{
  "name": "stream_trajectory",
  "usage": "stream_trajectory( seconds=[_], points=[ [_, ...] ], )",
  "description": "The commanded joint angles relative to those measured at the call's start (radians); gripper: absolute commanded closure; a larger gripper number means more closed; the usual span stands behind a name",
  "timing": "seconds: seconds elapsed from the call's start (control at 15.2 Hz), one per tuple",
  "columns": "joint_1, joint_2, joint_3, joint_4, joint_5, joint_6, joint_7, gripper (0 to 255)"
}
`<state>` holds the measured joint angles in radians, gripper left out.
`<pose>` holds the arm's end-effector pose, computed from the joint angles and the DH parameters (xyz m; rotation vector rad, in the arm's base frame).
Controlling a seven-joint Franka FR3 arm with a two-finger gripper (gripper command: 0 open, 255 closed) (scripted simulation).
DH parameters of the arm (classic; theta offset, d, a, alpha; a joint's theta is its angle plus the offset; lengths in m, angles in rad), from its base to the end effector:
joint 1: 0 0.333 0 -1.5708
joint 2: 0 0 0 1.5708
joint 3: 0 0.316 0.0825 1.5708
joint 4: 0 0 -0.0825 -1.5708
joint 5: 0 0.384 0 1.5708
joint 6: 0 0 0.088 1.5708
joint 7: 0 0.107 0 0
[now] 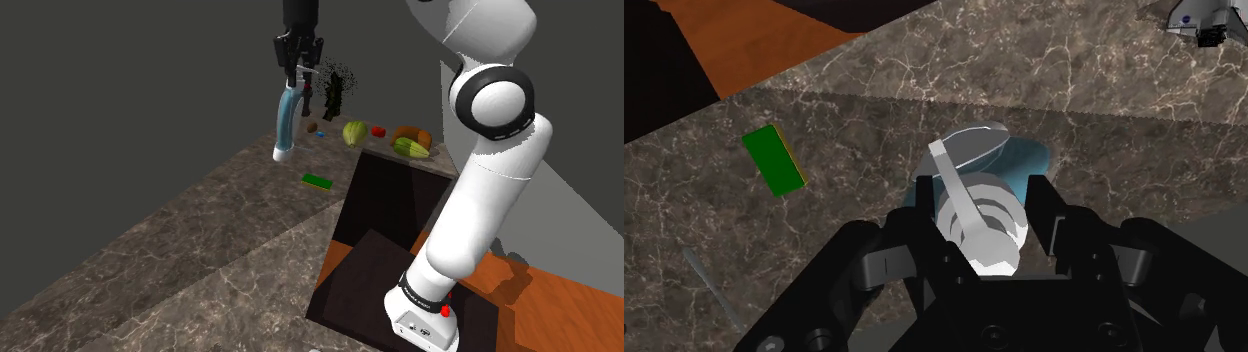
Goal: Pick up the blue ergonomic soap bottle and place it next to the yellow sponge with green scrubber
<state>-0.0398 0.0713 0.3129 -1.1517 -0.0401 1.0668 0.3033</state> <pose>0.4917 0.1226 0.7330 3.0756 -0.0707 -0.2195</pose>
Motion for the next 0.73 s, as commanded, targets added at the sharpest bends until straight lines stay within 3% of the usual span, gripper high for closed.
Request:
stream_trajectory(
  seconds=[0.0,0.66],
  points=[
    [-0.029,-0.01,-0.024,-0.018,-0.004,0.01,-0.057,255],
    [-0.156,0.074,-0.13,0.093,-0.054,-0.007,-0.313,255]
  ],
)
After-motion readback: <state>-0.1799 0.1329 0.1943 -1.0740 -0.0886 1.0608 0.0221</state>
